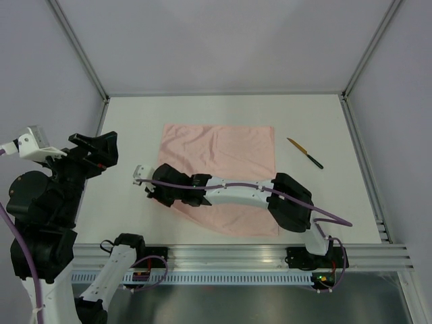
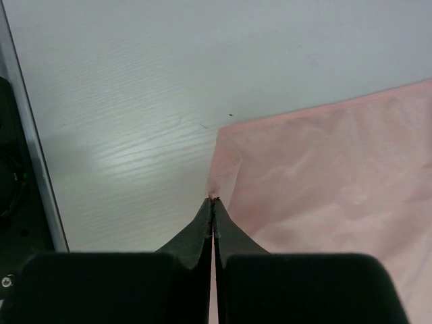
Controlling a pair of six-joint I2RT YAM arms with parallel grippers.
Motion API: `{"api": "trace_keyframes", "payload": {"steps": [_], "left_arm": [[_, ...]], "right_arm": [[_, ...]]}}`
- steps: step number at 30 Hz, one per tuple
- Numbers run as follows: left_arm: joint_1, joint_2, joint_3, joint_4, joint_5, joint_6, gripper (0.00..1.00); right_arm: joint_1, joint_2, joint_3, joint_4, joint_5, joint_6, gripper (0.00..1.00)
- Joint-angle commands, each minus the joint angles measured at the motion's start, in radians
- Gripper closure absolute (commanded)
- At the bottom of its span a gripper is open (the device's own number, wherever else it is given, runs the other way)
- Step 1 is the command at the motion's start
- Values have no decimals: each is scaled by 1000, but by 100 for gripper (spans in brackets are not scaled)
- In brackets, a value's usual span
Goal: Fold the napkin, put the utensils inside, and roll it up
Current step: Fold the napkin
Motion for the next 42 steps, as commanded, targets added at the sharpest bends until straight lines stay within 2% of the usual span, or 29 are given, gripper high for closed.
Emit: {"api": "trace_keyframes", "payload": {"steps": [1,18,32,42], "left_arm": [[4,19,-13,27,20,-36,0],[4,63,-144,143,83,-33,0],[2,99,-185,177,117,-20,1],[2,125,-202,199,134,-17,1]], "right_arm": [[-44,-96,-43,-10,27,-22,100],[-369,-250,-264,14,44,-77,100],[-633,-268,-281,50,19,-77,100],[-754,-259,-287,80,-2,-53,99]]}}
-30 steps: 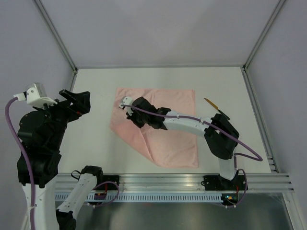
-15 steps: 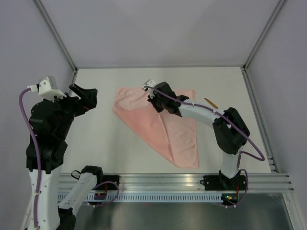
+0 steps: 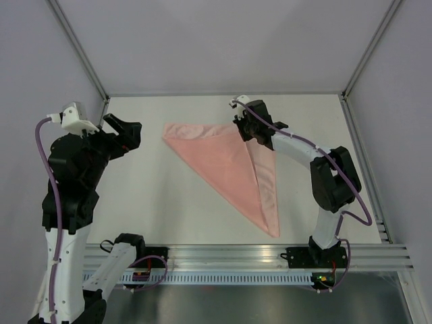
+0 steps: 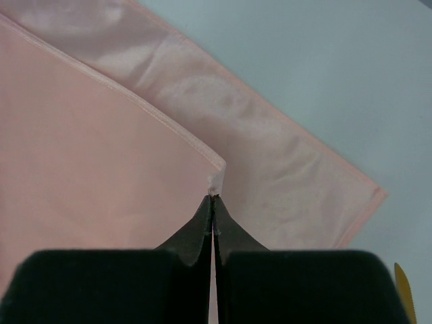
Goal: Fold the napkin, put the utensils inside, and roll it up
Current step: Fold the napkin
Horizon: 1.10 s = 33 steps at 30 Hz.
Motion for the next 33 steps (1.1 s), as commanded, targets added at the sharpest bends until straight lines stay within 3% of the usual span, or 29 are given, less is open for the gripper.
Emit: {"api": "trace_keyframes", "payload": {"steps": [1,33], "left_arm": [[2,13,-11,45,34,-17,1],[4,46,-64,97,74,-38,1]], "right_arm": [[-39,-32,-2,49,-8,25,100],[-245,25,-45,109,-65,34,100]]}}
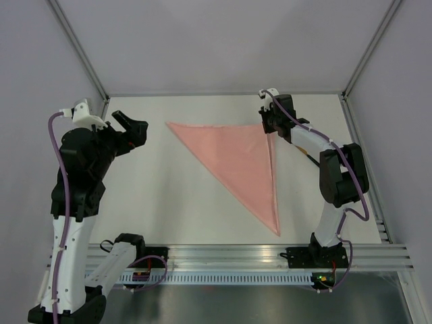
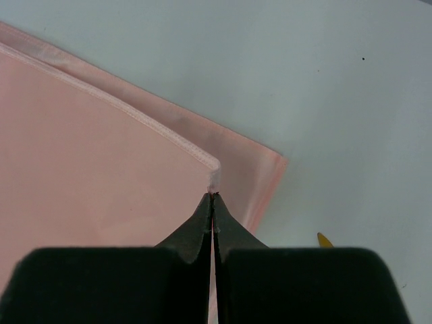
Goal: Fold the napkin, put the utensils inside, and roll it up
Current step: Fold the napkin
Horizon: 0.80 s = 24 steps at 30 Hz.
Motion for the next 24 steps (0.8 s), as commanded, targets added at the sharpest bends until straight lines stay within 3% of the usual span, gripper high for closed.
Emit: {"api": "trace_keyframes", "payload": {"steps": [1,24], "left_arm": [[4,5,-6,37,41,-38,1],[2,13,-38,55,52,-52,1]], "right_arm": [[-13,19,-6,42,-15,9,100],[-70,101,-6,73,-18,0,99]]}}
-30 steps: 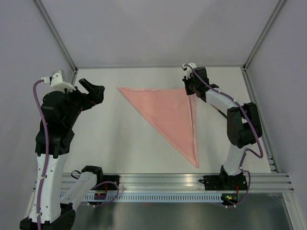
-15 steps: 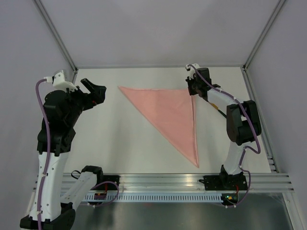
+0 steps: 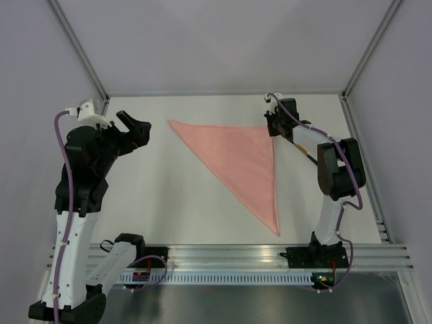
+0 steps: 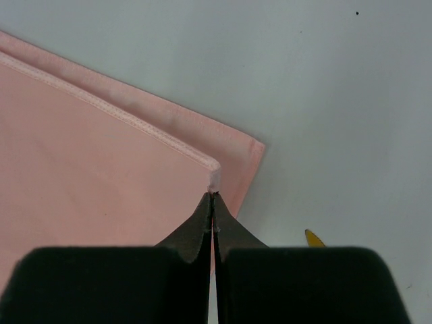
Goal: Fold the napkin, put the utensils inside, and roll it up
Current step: Fold the napkin
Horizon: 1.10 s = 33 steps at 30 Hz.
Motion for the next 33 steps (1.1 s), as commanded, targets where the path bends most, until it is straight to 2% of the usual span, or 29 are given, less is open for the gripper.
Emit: {"api": "trace_keyframes", "payload": {"steps": [1,20,22,25,26,29,33], "left_arm": [[4,1,-6,36,32,-51,1],[2,19,-17,47,40,-46,1],[2,21,-11,47,41,-45,1],[4,25,-6,46,46,-46,1],[4,27,-5,49,46,-46,1],[2,28,-3,46,47,-45,0],[2,44,3,44,54,-41,0]], "right_arm": [[-10,24,3,45,-5,-3,99],[-24,83,26,44,30,-25,100],[-24,89,34,36,33,-29,95],[-24,92,35,35,34,-32,79],[-24,93,35,36,37,-34,69],[-22,92,40,36,42,-40,55],[-24,95,52,33,88,-52,48]]}}
